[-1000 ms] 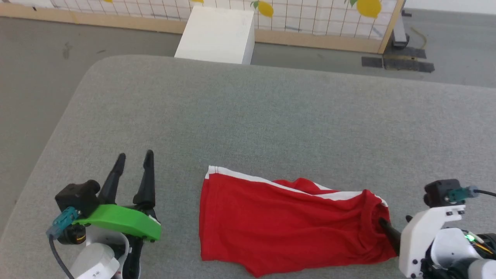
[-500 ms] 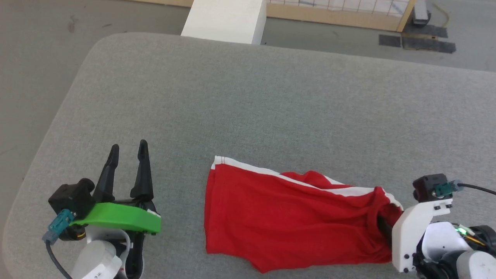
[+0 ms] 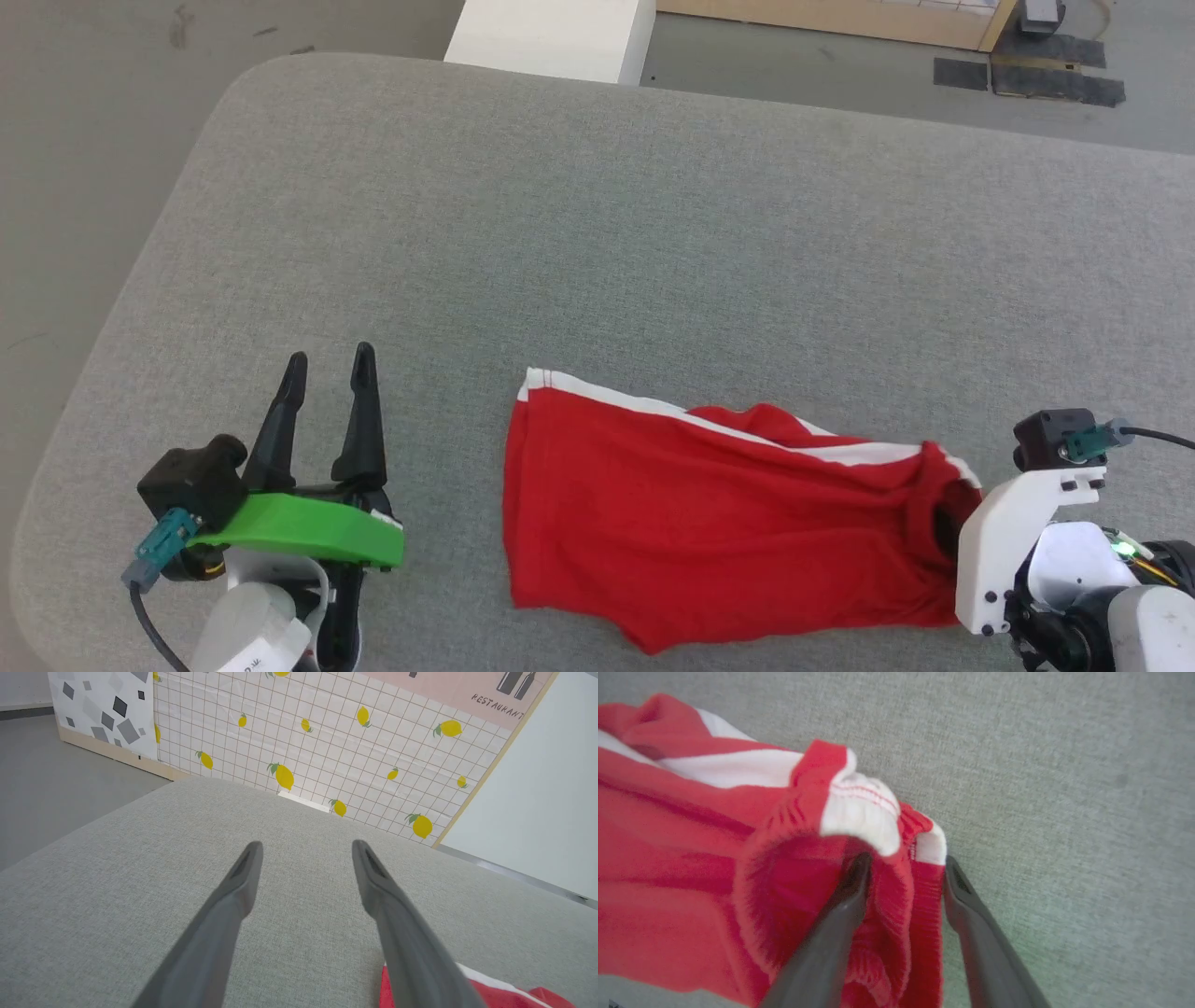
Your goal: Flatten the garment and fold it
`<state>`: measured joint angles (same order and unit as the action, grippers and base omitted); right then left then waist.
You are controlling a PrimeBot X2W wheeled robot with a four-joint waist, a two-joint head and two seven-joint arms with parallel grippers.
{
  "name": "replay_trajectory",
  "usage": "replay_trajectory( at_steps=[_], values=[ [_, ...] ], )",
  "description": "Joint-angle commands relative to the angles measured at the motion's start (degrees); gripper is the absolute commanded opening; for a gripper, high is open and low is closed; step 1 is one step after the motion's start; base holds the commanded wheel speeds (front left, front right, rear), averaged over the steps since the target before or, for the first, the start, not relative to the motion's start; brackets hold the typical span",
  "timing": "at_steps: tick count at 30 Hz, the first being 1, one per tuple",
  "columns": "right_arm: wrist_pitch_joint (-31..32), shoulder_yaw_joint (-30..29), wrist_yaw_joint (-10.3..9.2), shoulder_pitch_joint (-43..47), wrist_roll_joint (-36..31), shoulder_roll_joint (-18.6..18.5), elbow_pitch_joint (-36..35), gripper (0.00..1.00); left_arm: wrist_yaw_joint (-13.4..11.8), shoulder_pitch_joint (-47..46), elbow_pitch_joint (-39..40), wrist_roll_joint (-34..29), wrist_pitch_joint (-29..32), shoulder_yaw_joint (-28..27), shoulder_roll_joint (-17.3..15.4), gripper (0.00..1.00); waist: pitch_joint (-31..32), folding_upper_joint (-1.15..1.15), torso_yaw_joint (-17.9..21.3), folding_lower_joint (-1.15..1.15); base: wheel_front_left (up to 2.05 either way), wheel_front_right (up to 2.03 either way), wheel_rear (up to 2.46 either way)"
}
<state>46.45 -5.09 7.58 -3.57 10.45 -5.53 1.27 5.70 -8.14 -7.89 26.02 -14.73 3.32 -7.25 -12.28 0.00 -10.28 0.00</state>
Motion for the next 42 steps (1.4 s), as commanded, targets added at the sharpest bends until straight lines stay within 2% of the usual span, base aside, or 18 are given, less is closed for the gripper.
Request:
replay_trajectory(
  at_steps=[1, 8, 12, 18, 20, 24, 27, 30, 34, 38, 42],
  values=[
    [0.57, 0.52, -0.09, 0.18, 0.6, 0.31, 1.65, 0.0, 0.48, -0.21, -0.2, -0.72, -0.27, -0.3, 0.26, 1.0, 0.01, 0.0, 0.09, 0.0, 0.0, 0.0, 0.0],
    [-0.01, 1.13, -0.09, -0.23, 2.65, -0.61, 1.12, 0.0, 1.1, -0.11, -0.82, -1.33, -0.27, -0.58, 0.6, 1.0, 1.2, 0.0, 0.81, 0.0, 0.0, 0.0, 0.0],
    [0.32, -0.43, -0.09, -0.33, 3.39, -2.23, 1.12, 0.0, 1.29, 0.27, -0.78, -1.62, -0.27, -0.48, 0.83, 1.0, 2.16, 0.0, 1.34, 0.0, 0.0, 0.0, 0.0],
    [2.0, -6.8, -0.09, 0.02, 2.58, -6.43, 2.22, 0.0, 1.49, 0.75, -0.7, -1.74, -0.27, -0.16, 1.15, 1.0, 2.69, 0.0, 1.86, 0.0, 0.0, 0.0, 0.0],
    [2.6, -11.2, -0.09, -0.29, 1.26, -8.39, 3.6, 0.0, 1.55, 0.78, -0.39, -1.86, -0.27, -0.01, 1.32, 1.0, 2.42, 0.0, 2.08, 0.0, 0.0, 0.0, 0.0],
    [2.43, -16.24, -0.09, -1.33, -1.0, -9.27, 5.69, 0.0, 1.62, 0.75, -0.43, -1.85, -0.27, 0.02, 1.39, 1.0, 1.94, 0.0, 2.32, 0.0, 0.0, 0.0, 0.0],
    [2.09, -17.35, -0.09, -2.13, -2.75, -10.11, 7.04, 0.0, 1.65, 0.91, -0.66, -2.01, -0.27, 0.1, 1.31, 1.0, 1.88, 0.0, 2.66, 0.0, 0.0, 0.0, 0.0],
    [2.36, -16.17, -0.09, -2.8, -3.69, -10.94, 6.93, 0.0, 1.66, 1.24, -0.93, -2.21, -0.27, -0.01, 1.17, 1.0, 2.26, 0.0, 3.09, 0.0, 0.0, 0.0, 0.0],
    [5.64, -11.75, -0.09, -2.71, -3.54, -12.33, 3.14, 0.0, 1.58, 1.79, -0.97, -2.65, -0.27, -0.34, 1.08, 1.0, 3.16, 0.0, 3.69, 0.0, 0.0, 0.0, 0.0],
    [12.0, -7.02, -0.09, -1.76, -1.76, -13.54, -4.22, 0.0, 1.39, 2.28, -1.01, -2.89, -0.27, -0.55, 1.2, 1.0, 4.02, 0.0, 4.23, 0.0, 0.0, 0.0, 0.0],
    [18.37, -4.06, -0.09, -0.96, 0.58, -12.58, -11.49, 0.0, 1.4, 2.54, -1.09, -2.87, -0.27, -0.52, 1.43, 1.0, 4.47, 0.0, 4.48, 0.0, 0.0, 0.0, 0.0]
  ],
)
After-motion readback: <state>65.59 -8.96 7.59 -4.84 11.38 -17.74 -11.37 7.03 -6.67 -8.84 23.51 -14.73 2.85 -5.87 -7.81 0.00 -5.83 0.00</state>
